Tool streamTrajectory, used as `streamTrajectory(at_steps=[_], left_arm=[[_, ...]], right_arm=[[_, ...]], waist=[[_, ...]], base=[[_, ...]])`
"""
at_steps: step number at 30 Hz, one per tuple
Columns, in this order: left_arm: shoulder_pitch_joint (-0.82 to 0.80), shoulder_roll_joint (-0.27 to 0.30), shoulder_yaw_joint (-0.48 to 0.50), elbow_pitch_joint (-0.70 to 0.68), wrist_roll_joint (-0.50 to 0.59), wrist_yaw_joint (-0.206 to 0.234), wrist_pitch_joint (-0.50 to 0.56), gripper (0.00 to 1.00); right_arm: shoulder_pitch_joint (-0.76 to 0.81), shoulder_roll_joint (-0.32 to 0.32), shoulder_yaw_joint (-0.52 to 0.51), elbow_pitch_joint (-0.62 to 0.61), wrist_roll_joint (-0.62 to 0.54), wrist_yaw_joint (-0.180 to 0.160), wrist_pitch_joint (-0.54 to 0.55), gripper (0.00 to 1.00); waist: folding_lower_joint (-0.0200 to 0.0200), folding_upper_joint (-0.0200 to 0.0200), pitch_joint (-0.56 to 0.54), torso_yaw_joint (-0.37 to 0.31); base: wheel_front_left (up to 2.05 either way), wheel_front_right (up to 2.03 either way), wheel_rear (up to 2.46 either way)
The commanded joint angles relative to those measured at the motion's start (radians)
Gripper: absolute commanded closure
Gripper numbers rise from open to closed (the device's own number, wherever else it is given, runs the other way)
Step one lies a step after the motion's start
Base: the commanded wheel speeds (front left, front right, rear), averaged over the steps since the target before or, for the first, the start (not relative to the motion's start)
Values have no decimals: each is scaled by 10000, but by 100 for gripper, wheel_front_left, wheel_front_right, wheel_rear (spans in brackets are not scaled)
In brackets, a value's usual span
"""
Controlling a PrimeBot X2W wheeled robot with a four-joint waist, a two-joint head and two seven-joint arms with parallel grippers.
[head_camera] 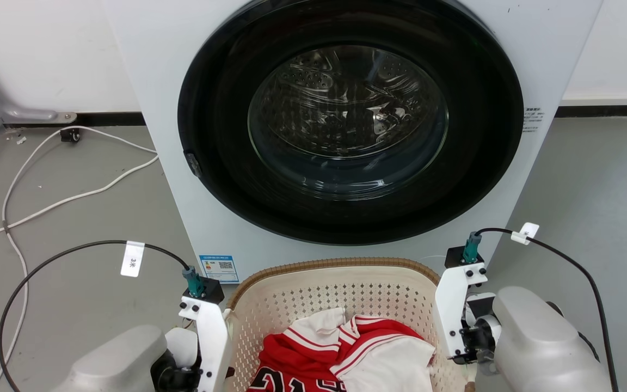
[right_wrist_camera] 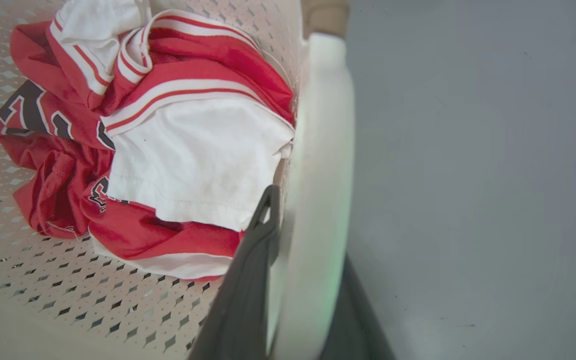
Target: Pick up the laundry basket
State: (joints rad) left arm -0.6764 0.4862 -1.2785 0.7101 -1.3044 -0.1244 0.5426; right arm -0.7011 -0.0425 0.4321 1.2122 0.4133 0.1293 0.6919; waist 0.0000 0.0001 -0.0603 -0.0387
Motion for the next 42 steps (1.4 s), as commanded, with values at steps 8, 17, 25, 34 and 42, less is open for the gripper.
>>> streamTrajectory(at_steps=[8, 17, 25, 34, 42], left_arm=[[126, 34, -36, -21, 29, -111, 19, 100], [109, -3, -35, 35, 109, -111, 19, 100], [61, 0, -35, 50, 108, -111, 73, 100], [23, -35, -35, 200, 125, -110, 36, 100], [-70, -49, -36, 223, 188, -110, 33, 100]], right_arm=[[-77, -153, 151, 119, -3, 24, -259, 100], [-74, -151, 242, 250, 64, 24, -375, 100], [-142, -148, 337, 281, 201, 24, -393, 100], [-191, -146, 428, 332, 367, 24, -404, 100], [-247, -145, 525, 365, 483, 24, -447, 100]], waist=[[0, -1, -12, -69], [0, -1, -54, -109], [0, -1, -26, -101], [0, -1, 13, -89], [0, -1, 49, -116]], base=[[0, 0, 0], [0, 0, 0], [0, 0, 0], [0, 0, 0], [0, 0, 0]])
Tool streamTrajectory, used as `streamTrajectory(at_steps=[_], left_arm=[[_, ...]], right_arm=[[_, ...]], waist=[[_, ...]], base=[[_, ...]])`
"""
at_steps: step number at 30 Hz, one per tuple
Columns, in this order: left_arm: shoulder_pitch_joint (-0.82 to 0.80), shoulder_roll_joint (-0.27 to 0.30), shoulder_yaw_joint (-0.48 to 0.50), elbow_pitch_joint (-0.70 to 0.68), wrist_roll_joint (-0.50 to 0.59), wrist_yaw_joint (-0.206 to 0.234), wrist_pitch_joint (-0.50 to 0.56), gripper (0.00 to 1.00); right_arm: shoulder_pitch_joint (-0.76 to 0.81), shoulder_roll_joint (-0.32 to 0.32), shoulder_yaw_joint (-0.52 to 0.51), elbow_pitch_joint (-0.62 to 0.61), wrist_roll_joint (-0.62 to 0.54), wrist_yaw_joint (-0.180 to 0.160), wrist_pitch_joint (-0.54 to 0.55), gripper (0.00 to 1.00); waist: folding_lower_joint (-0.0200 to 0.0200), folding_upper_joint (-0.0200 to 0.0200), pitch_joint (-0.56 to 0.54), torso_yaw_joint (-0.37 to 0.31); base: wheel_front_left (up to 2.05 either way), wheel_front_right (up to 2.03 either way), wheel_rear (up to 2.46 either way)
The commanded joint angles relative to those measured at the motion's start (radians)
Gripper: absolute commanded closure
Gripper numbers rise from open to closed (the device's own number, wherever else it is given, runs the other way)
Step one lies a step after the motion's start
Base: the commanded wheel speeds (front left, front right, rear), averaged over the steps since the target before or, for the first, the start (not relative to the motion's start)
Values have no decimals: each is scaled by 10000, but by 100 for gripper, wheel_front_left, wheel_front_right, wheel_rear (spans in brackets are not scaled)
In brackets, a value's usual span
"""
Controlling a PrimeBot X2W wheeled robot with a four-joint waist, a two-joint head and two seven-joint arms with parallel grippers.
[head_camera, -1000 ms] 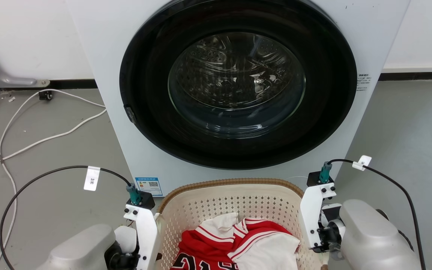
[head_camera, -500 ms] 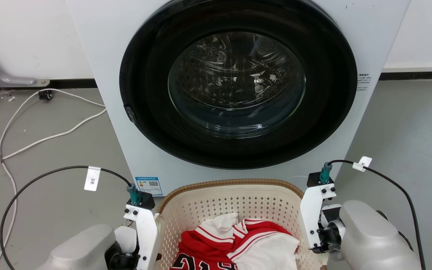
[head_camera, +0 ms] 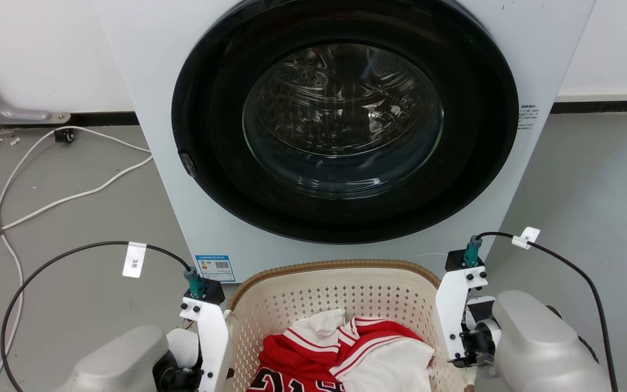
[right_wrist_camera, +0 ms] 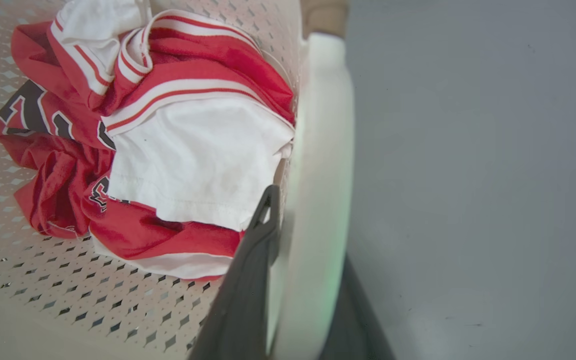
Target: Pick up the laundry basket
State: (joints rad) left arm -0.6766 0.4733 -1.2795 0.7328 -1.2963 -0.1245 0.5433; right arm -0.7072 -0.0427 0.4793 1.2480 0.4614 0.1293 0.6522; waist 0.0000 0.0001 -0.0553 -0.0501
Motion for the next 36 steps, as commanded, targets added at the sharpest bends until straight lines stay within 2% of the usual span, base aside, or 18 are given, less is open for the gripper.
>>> streamTrajectory(at_steps=[1, 36], left_arm=[[-59, 83, -26, -4, 115, -108, 58, 100], [-123, 14, -27, 68, 117, -109, 77, 100]], right_arm=[[-194, -142, 78, 33, 31, 24, -59, 100], [-321, -140, 381, 205, 384, 25, -198, 100]], waist=[[0, -1, 1, -5], [0, -1, -8, 1]], base=[[0, 0, 0], [0, 0, 0]])
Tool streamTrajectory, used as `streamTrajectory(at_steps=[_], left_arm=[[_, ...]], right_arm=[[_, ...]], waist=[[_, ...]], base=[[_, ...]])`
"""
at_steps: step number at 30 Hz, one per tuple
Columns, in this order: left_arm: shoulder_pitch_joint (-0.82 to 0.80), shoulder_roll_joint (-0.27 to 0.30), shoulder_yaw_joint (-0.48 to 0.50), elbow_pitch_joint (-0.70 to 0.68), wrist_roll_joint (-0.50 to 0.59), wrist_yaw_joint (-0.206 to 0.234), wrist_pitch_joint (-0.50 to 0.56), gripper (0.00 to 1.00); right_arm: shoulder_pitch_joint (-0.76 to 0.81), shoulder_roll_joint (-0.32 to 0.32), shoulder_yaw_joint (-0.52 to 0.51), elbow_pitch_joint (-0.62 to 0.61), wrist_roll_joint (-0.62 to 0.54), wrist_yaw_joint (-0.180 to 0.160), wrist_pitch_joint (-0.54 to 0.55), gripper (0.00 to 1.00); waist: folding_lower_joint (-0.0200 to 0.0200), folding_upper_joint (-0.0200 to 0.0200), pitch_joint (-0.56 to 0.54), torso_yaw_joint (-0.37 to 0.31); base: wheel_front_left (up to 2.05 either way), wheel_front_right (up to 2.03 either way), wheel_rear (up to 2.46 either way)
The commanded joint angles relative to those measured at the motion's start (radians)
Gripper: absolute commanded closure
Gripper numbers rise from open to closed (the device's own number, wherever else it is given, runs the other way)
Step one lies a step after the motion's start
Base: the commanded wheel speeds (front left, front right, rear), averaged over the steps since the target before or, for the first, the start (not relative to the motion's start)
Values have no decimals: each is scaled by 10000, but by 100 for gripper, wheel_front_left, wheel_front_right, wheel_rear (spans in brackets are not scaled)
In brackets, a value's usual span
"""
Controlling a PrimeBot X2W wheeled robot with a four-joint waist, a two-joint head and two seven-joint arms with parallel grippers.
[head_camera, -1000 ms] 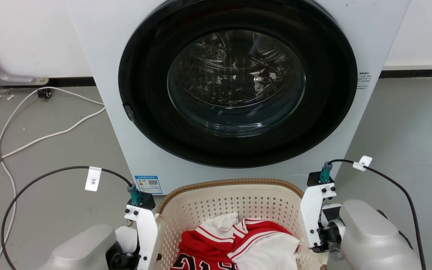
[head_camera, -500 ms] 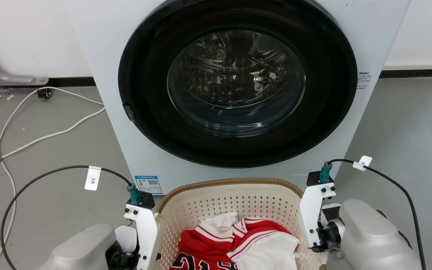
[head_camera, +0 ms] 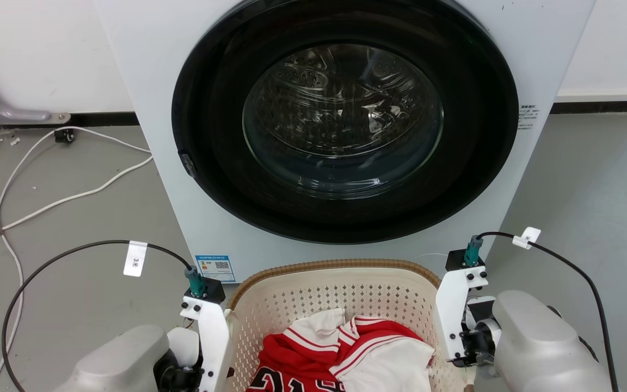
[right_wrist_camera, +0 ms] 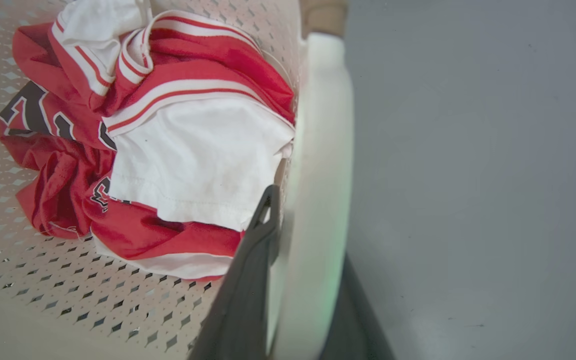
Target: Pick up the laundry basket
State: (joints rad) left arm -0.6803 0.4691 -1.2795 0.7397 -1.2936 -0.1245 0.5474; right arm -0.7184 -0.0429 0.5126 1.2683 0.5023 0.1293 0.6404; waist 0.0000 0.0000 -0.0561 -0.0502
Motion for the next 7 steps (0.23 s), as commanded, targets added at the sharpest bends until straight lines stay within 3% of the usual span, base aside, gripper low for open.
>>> streamTrajectory(at_steps=[1, 7], left_arm=[[-92, 55, -27, -1, 95, -109, 36, 100], [-80, 77, -27, -40, 106, -109, 12, 100]], right_arm=[[-219, -138, 41, 11, -20, 25, -79, 100], [-204, -138, 78, 40, 38, 25, -63, 100]], waist=[[0, 0, 3, 5], [0, 0, 16, 18]], base=[[0, 0, 0], [0, 0, 0]])
